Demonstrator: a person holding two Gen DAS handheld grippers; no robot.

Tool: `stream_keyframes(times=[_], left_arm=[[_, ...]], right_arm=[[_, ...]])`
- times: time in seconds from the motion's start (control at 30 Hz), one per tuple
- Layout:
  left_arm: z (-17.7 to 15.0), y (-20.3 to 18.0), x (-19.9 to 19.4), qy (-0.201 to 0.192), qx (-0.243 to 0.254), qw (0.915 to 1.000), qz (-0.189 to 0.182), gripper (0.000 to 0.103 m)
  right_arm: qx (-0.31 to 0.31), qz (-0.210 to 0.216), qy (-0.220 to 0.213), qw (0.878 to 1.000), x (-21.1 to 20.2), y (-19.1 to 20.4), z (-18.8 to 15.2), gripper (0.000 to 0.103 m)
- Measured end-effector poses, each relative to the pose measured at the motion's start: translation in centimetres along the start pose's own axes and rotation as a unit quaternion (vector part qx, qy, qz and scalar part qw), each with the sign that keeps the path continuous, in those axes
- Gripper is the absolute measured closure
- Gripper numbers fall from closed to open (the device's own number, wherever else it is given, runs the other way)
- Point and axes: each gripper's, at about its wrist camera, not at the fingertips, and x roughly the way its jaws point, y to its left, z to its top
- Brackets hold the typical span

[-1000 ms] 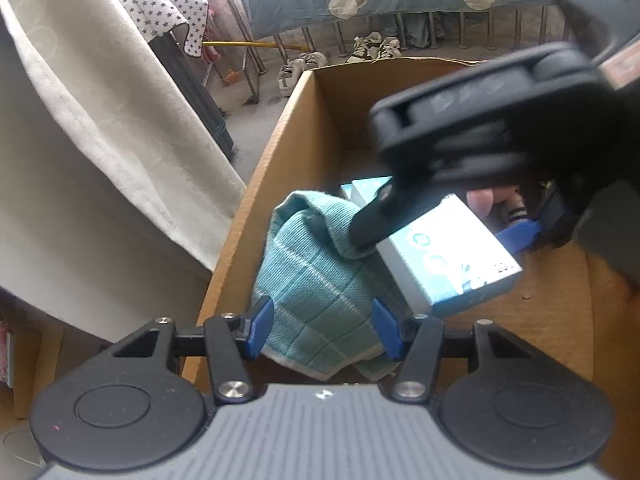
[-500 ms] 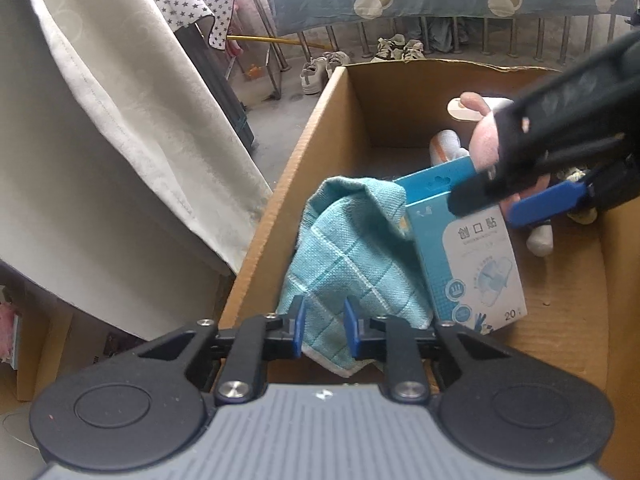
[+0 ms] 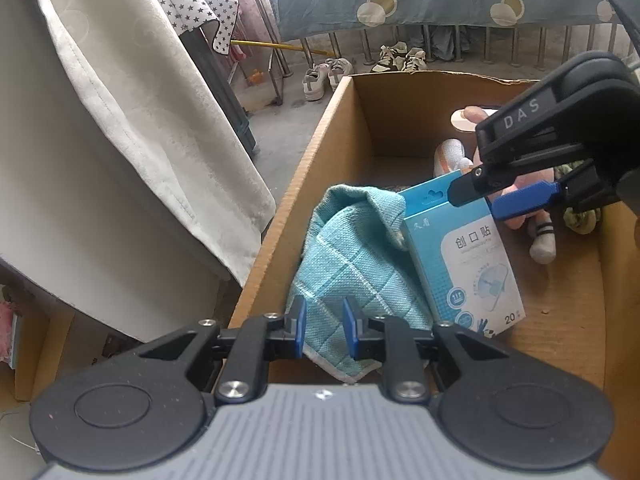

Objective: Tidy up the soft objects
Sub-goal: 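Lower both grippers into the box and open them to release the items, then move both grippers back over the items on the bed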

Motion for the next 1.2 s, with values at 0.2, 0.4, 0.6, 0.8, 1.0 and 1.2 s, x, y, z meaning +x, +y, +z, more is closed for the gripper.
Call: stream_keyframes(times=[0.2, 0.4, 0.6, 0.8, 1.0, 1.2], left_arm=[[0.1, 0.3, 0.4, 0.002, -0.003, 1.0, 0.004, 0.081], [0.1, 0.9, 0.6, 0.005, -0.013, 0.9999, 0.006, 0.081], [0.2, 1.4, 0.4, 0.004, -0.022, 0.9997, 0.002, 0.08], [0.2, 1.3, 0.4, 0.001, -0.027, 0.9996, 0.002, 0.08], [-0.2, 1.5, -0.5, -0.014, -0.04, 0.999, -0.01, 0.068], [-0.1, 1.4, -2.8, -0.045, -0.047, 0.9979, 0.001, 0.042]], right_arm=[[-0.004, 0.001, 0.017, 1.0, 1.1, -0.1, 0.2, 0.05], [-0.02, 0.006, 0.055, 0.998, 2.2, 0.1, 0.0, 0.061], [-0.037, -0.007, 0.092, 0.995, 2.4, 0.1, -1.4, 0.078], [-0.055, -0.018, 0.121, 0.991, 3.5, 0.8, -3.5, 0.078], [-0.057, -0.016, 0.088, 0.994, 2.8, 1.1, -2.5, 0.074], [-0.073, 0.029, 0.051, 0.996, -0.8, 1.7, -1.7, 0.049]])
